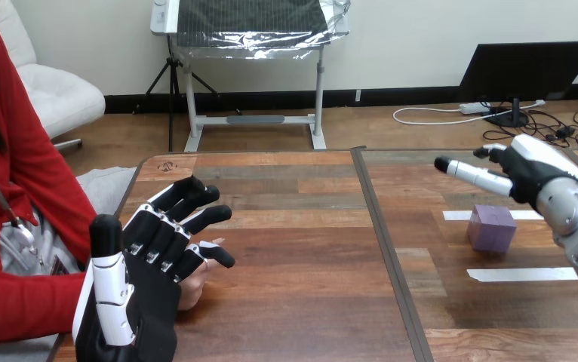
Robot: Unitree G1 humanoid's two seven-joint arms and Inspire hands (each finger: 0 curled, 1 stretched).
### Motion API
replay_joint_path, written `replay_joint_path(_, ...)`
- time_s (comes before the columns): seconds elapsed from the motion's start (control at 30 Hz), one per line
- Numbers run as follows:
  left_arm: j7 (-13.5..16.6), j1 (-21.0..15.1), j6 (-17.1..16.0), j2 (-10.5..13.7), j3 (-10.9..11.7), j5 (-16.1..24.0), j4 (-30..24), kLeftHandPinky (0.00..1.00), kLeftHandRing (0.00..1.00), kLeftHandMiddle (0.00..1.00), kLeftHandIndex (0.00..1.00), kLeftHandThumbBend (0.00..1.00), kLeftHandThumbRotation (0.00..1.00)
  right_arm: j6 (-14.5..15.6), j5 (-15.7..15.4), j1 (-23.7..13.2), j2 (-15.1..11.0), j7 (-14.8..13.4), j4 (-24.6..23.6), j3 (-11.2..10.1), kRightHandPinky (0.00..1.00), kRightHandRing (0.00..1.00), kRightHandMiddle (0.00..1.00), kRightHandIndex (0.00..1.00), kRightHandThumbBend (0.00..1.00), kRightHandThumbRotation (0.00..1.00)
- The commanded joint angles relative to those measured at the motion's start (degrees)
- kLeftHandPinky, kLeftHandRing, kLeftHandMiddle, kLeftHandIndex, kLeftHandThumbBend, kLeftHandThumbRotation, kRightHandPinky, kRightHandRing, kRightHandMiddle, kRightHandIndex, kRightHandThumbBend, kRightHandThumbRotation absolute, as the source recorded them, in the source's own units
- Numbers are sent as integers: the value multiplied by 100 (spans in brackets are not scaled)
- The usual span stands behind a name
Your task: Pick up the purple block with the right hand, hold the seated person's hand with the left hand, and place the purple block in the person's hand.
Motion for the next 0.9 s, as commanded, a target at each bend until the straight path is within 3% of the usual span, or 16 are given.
replay_joint_path(0.0, -27, -247, 17, -251, 77, -14, -247, 43, 69, 73, 69, 64, 95, 25, 36, -73, 50, 12, -12, 26, 89, 94, 95, 94, 75, 100)
replay_joint_path(0.13, -32, -253, 29, -250, 73, -7, -253, 44, 69, 73, 69, 64, 94, -9, 100, -13, 71, 8, -14, -14, 90, 94, 95, 94, 73, 100)
replay_joint_path(0.17, -33, -254, 30, -251, 72, -5, -254, 44, 69, 72, 69, 64, 94, -9, 107, 1, 75, -6, -11, -19, 80, 88, 90, 94, 72, 100)
replay_joint_path(0.33, -5, -250, 49, -251, 68, 24, -272, 44, 69, 72, 69, 65, 94, -65, -9, 73, 67, -140, 3, 95, 56, 71, 77, 92, 72, 100)
replay_joint_path(0.43, 18, -246, 56, -253, 68, 49, -283, 44, 69, 72, 68, 65, 94, -115, -82, 97, 58, -188, -6, 167, 52, 71, 77, 90, 71, 100)
replay_joint_path(0.87, 5, -255, 37, -248, 61, 68, -287, 44, 68, 72, 68, 64, 95, -101, -141, 134, 50, -245, 9, 291, 72, 83, 85, 83, 66, 100)
